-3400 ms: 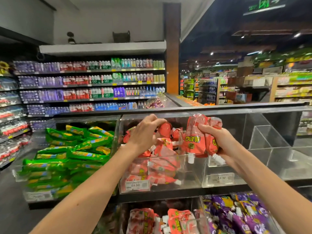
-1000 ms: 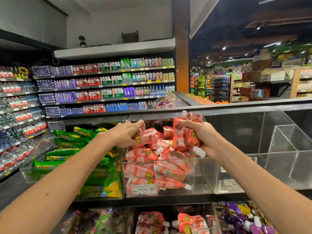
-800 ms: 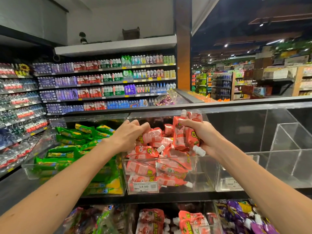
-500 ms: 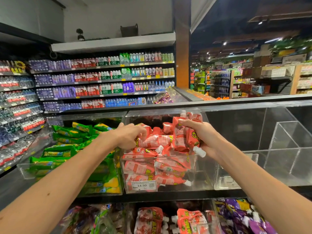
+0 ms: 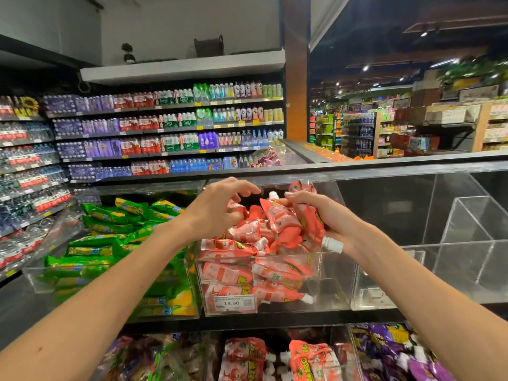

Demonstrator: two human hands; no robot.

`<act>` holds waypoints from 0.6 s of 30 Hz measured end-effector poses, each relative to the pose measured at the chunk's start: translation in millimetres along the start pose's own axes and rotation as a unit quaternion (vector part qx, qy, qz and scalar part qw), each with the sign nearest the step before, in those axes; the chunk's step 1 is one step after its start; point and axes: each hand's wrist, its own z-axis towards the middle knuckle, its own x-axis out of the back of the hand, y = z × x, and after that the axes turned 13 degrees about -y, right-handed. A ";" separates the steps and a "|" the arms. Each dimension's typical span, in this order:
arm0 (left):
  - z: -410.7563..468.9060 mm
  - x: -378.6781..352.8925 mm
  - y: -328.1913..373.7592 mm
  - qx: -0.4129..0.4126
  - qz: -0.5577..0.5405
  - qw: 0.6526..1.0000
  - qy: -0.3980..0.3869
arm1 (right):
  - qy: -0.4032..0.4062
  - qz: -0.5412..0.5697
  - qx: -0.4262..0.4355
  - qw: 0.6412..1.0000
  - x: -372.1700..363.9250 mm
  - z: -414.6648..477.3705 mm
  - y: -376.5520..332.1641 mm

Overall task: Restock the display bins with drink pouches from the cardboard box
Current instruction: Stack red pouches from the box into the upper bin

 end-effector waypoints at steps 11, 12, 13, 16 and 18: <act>-27.3 -37.6 21.5 -0.081 0.060 0.993 0.057 | -0.033 0.021 0.006 0.999 -3.7 18.6 5.4; -26.5 -37.7 19.9 -0.080 0.075 0.991 0.079 | -0.024 0.023 0.010 0.999 -2.5 20.4 5.7; -24.7 -37.0 18.6 -0.078 0.083 0.989 0.095 | -0.015 0.028 0.017 0.999 -1.8 21.7 5.0; -16.3 -30.1 14.2 -0.055 0.079 0.987 0.128 | 0.015 0.050 0.051 0.997 -2.3 21.1 -0.5; -8.6 -24.6 11.5 -0.027 0.074 0.988 0.129 | 0.030 0.068 0.061 0.995 0.1 19.7 -2.8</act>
